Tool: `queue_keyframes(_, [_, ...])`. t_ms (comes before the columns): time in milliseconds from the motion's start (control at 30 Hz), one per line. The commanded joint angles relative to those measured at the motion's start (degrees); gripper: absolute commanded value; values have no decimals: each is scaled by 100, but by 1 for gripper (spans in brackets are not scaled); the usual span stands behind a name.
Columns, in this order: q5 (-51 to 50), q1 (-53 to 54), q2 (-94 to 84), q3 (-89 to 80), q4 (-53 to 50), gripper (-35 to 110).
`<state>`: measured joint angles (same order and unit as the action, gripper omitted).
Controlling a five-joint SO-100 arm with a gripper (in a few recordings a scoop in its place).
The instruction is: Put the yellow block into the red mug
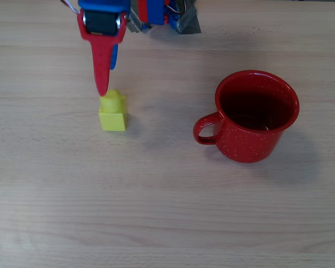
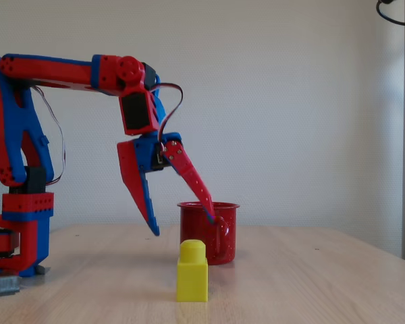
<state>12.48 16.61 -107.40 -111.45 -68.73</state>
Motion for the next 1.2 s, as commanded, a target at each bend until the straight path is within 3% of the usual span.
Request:
queue_keyframes(0, [97,123,-79,-18,141,31])
queue_keyframes(933, [62,-185,1107,-413,1512,29])
queue_keyframes(1033, [62,-211,1195,-352,1556,25])
queue_keyframes(1167, [62,-229,1283,-299,1635,7])
